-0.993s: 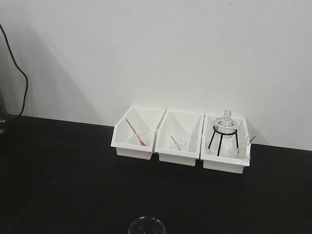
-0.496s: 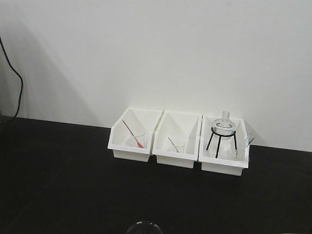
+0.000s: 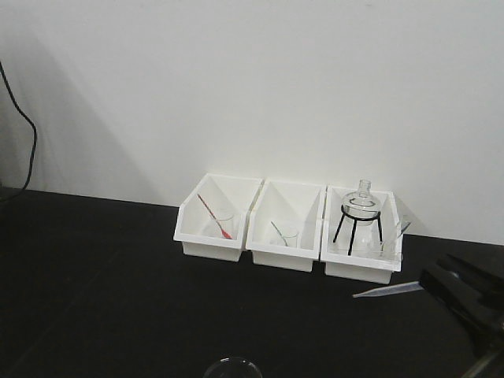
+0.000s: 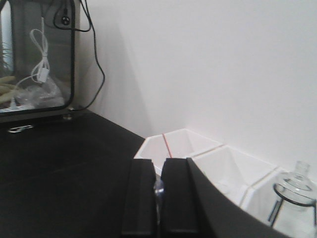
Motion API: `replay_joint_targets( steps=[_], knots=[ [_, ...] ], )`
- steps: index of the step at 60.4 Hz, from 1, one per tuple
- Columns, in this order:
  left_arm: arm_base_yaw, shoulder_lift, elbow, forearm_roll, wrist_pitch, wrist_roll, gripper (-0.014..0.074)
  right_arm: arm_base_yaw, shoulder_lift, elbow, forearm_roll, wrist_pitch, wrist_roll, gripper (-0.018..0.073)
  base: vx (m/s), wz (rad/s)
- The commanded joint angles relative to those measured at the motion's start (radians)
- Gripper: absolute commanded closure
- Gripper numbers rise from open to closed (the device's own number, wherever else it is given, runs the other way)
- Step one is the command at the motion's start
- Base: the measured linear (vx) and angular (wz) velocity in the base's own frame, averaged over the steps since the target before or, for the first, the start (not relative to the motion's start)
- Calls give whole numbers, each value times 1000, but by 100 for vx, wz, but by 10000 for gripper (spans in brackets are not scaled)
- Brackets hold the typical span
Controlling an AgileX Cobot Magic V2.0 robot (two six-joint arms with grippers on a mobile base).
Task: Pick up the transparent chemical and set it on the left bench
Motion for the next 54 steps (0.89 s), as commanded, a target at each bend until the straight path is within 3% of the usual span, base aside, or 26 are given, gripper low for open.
replay_joint_targets(
  steps=[1,13,21,30,42,54],
  knots=[
    [-2,-19,16,-1,-78,-8,600,94,43,-81,24,16,5,561,0,0],
    [-2,-19,16,-1,-78,-8,600,383,188,-196,36,309,-13,561,0,0],
    [-2,-19,16,-1,-78,-8,600,498,288,-243,36,358,-13,561,0,0],
    [-2,-19,16,-1,-78,-8,600,539,416,-284,35,359,-47,561,0,0],
    [-2,-19,16,-1,-78,-8,600,539,557,-326,36,340,-59,522,0,0],
    [-2,-19,16,-1,-78,-8,600,539,645,-398,37,326,-23,328,0,0]
  ],
)
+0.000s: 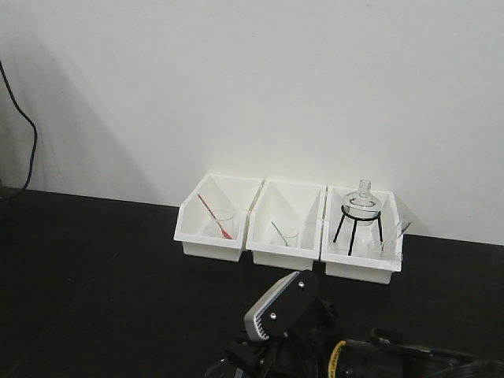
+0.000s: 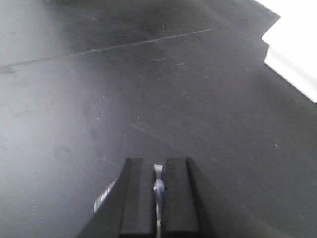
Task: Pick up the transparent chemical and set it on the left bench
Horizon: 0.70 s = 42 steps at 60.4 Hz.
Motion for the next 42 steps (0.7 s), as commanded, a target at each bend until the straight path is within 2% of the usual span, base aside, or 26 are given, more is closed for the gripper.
replay_joint_targets(
  steps=[1,8,13,24,31,42],
  knots=[
    [-2,-19,16,-1,-78,-8,600,0,-11,-58,25,-54,30,297,0,0],
    [-2,-19,16,-1,-78,-8,600,0,-5,-67,23,-51,82,132,0,0],
    [-2,-19,16,-1,-78,-8,600,0,-7,-67,23,-38,85,80,0,0],
    [-2,-19,16,-1,-78,-8,600,0,-102,-39,22,26,126,82,0,0],
    [-2,-19,16,-1,-78,-8,600,0,-286,39,22,63,176,95,0,0],
    [-2,-19,16,-1,-78,-8,600,0,-590,201,22,137,179,120,0,0]
  ],
)
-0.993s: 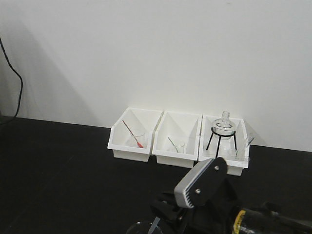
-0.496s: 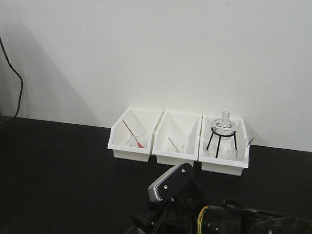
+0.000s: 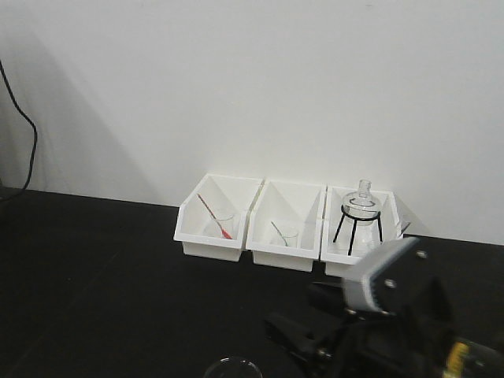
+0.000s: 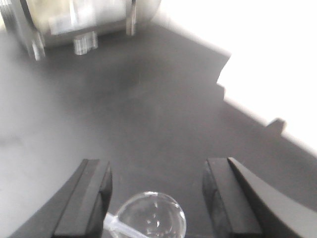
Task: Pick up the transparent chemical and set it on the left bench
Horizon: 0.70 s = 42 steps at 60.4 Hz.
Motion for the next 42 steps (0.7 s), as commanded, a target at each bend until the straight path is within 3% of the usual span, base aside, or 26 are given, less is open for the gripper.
replay_joint_targets(
  steps=[1,20,32,38,42],
  knots=[
    [-2,-19,16,-1,-78,-8,600,0,-151,43,11,9,6,121,0,0],
    [-2,-19,16,-1,-78,-8,600,0,-523,208,9,63,5,163,0,0],
    [-2,-19,16,-1,-78,-8,600,-4,-640,218,23,306,-23,287,0,0],
    [-2,-19,16,-1,-78,-8,600,-74,-702,224,192,470,-114,382,0,0],
    [-2,-19,16,-1,-78,-8,600,-177,-768,248,359,517,-224,456,0,0]
  ],
)
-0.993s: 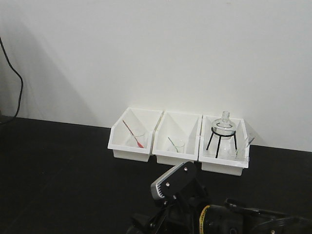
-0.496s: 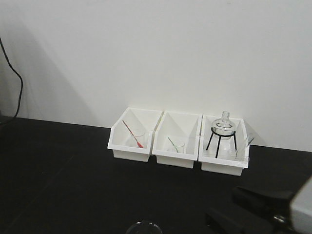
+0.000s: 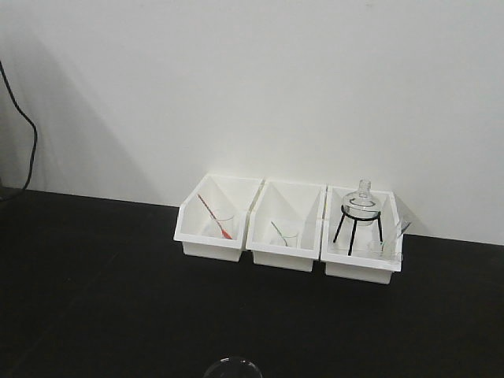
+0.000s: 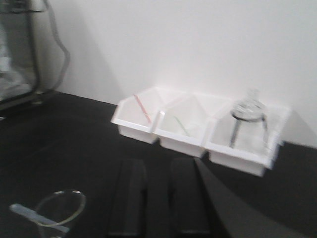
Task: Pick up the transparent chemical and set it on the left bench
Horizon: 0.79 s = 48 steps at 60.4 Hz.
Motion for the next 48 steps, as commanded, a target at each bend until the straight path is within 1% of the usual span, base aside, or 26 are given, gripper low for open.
replay_joint_targets(
  steps=[1,5,7,12,18,21,26,29,36,48],
  knots=[
    [-2,-19,16,-1,-78,-8,600,-112,-67,1,200,44,-140,472,0,0],
    [-2,-19,16,-1,-78,-8,600,-230,-148,58,322,13,-274,545,0,0],
    [-2,-19,16,-1,-78,-8,600,-275,-190,86,366,-9,-337,574,0,0],
    [-2,-19,16,-1,-78,-8,600,-395,-290,191,493,-91,-550,570,0,0],
    [-2,-19,16,-1,-78,-8,600,-482,-394,335,655,-160,-737,568,0,0],
    [-2,-19,16,-1,-78,-8,600,-510,-431,399,723,-172,-789,568,0,0],
    [-2,-19,16,-1,-78,-8,600,-522,-423,487,744,-225,-795,566,0,0],
    [-2,-19,16,-1,-78,-8,600,-519,-426,473,751,-146,-778,566,0,0],
    [-2,-19,16,-1,-78,-8,600,-510,-425,477,727,-158,-790,566,0,0],
    [-2,-19,16,-1,-78,-8,600,-510,-425,477,724,-158,-790,566,0,0]
  ],
)
